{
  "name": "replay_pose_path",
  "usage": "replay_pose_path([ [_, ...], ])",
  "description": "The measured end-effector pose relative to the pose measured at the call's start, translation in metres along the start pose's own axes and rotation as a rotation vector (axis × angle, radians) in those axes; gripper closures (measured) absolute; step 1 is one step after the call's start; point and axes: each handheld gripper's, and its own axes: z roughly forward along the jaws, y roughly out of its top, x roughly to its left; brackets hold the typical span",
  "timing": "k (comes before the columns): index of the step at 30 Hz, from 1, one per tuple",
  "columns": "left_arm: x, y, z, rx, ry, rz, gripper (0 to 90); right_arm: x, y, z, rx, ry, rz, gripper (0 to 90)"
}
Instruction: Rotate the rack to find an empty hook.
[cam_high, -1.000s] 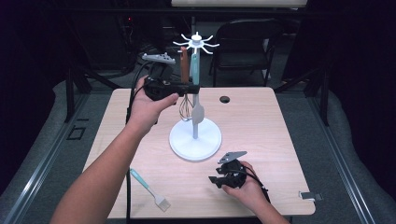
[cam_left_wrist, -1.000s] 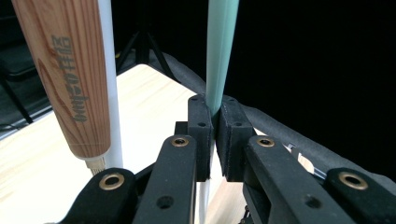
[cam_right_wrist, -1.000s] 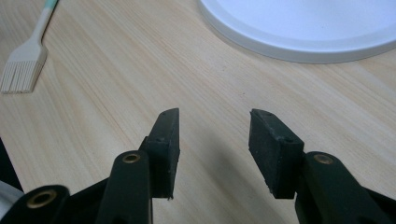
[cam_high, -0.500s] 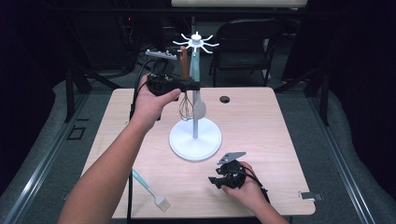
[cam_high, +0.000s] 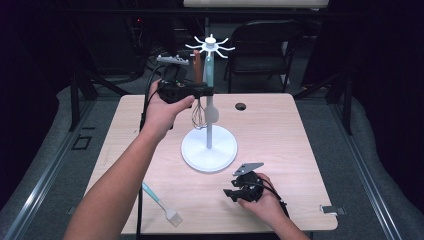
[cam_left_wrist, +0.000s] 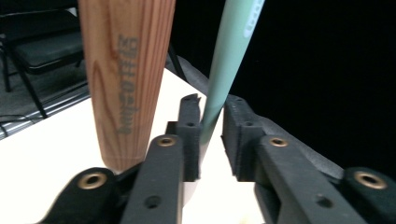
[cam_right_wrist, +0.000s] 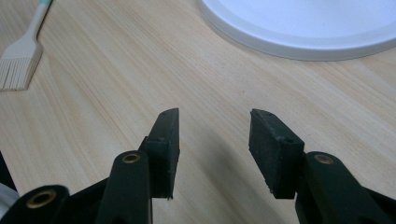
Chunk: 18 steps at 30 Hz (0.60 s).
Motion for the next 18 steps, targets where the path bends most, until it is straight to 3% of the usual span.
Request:
replay_pose_path([
  [8, -0.002, -0.015, -0.008, 0.004, 0.045, 0.013, 60.9, -0.001, 0.0, -0.001, -0.001, 0.004, 0.01, 54.0],
  [13, -0.003, -0.034, -0.014, 0.01, 0.079, 0.042, 57.2, -0.001, 0.0, -0.001, -0.005, -0.011, 0.003, 55.6],
  [18, -0.002, -0.06, -0.017, 0.021, 0.137, 0.039, 55.6, -0.005, 0.001, -0.004, 0.018, -0.016, -0.022, 58.7],
])
